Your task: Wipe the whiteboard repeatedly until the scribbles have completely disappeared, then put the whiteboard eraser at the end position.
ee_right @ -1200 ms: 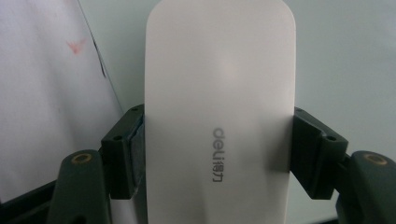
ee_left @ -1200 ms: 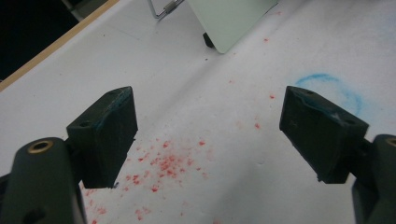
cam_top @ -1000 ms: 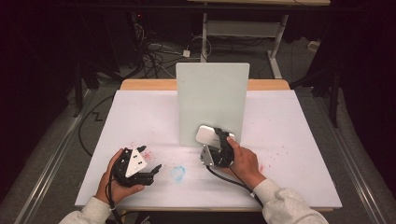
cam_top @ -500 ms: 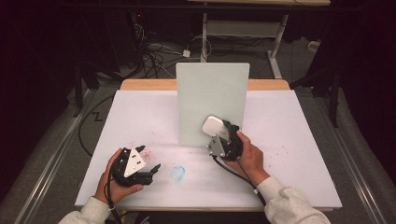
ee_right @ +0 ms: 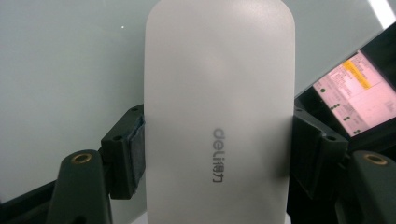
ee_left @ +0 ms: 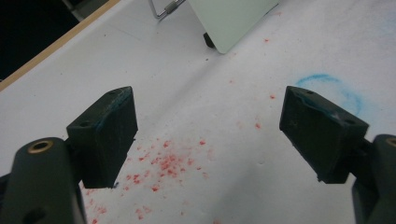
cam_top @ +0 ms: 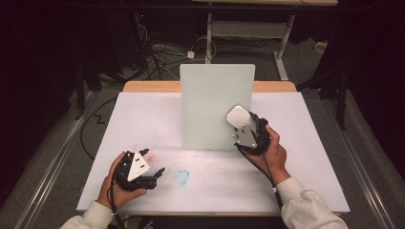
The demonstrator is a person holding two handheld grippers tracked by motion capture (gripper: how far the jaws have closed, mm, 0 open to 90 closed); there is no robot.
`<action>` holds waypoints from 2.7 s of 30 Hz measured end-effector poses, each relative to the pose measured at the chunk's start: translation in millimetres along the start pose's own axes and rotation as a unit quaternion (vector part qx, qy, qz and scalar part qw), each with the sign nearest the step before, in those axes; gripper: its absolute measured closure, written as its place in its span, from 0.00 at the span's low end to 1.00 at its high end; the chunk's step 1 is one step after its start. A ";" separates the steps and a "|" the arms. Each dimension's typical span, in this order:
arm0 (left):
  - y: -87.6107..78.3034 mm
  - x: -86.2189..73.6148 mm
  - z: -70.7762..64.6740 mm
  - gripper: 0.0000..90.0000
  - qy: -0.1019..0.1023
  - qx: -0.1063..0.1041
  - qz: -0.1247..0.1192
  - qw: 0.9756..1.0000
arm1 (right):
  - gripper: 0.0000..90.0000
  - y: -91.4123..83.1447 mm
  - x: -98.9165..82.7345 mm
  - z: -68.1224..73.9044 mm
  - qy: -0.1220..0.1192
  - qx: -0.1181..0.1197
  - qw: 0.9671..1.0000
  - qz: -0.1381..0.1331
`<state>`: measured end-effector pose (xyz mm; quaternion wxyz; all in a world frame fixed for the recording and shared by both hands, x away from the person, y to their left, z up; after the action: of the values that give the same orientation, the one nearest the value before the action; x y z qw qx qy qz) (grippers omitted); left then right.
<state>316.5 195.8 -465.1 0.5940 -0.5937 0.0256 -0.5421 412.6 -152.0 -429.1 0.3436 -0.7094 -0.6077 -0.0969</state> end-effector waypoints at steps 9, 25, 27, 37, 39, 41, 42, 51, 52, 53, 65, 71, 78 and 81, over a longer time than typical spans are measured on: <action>0.3 -1.1 0.7 0.20 -0.001 -0.002 0.001 1.000 | 0.34 -0.5 33.9 -6.8 0.011 -0.005 1.000 -0.020; 0.5 -1.3 -0.1 0.20 0.003 -0.003 0.003 1.000 | 0.34 0.1 62.9 -18.2 0.042 0.014 0.999 -0.027; 0.3 -1.5 0.2 0.20 0.002 -0.003 0.003 1.000 | 0.34 0.0 62.4 -14.1 0.034 0.016 0.999 -0.025; 0.6 -1.3 -0.3 0.20 0.005 -0.003 0.003 1.000 | 0.34 -0.5 48.2 11.2 -0.021 0.030 0.999 -0.016; 0.8 -1.4 -0.1 0.20 0.005 -0.003 0.004 1.000 | 0.34 -0.4 42.3 14.9 -0.028 0.033 0.999 -0.013; 1.2 -1.3 0.3 0.20 0.003 -0.003 0.003 1.000 | 0.34 -0.6 36.8 18.3 -0.034 0.036 0.999 -0.009; 1.6 -1.3 0.4 0.20 0.003 -0.004 0.003 1.000 | 0.34 -0.7 34.4 19.3 -0.036 0.038 0.999 -0.007; 1.7 -1.5 2.0 0.20 0.001 -0.003 0.000 1.000 | 0.34 -5.8 19.1 14.7 -0.010 0.098 0.995 0.001; 1.5 -1.5 1.9 0.20 0.001 -0.003 0.000 1.000 | 0.34 -7.6 18.0 13.4 -0.005 0.103 0.995 0.000; 1.5 -1.5 1.9 0.20 0.001 -0.004 0.000 1.000 | 0.34 -9.6 16.8 11.9 -0.001 0.107 0.994 -0.002; 2.9 -1.3 2.9 0.20 0.001 -0.007 0.002 1.000 | 0.34 -32.1 5.8 6.8 0.005 0.160 0.987 -0.026; 0.9 -1.4 1.5 0.20 0.002 -0.004 0.001 1.000 | 0.34 -46.3 3.0 4.6 -0.001 0.238 0.970 -0.043; 1.9 -1.4 2.3 0.20 0.001 -0.004 0.002 1.000 | 0.34 -55.8 -1.0 17.2 -0.030 0.303 0.952 -0.033; 1.4 -1.1 0.8 0.20 0.004 -0.001 0.003 1.000 | 0.34 -58.6 -2.0 23.6 -0.055 0.325 0.944 -0.029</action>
<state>317.5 196.7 -466.5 0.5950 -0.5923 0.0305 -0.5424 351.0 -137.8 -426.2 0.5187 -0.5458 -0.6441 0.1349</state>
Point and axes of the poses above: each handheld gripper's, and its own axes: y roughly forward along the jaws, x roughly out of its top, z roughly to its left, the point moved 2 cm from there along y, roughly forward along the jaws, and after that the axes turned 13 degrees about z, right-handed, at the moved point
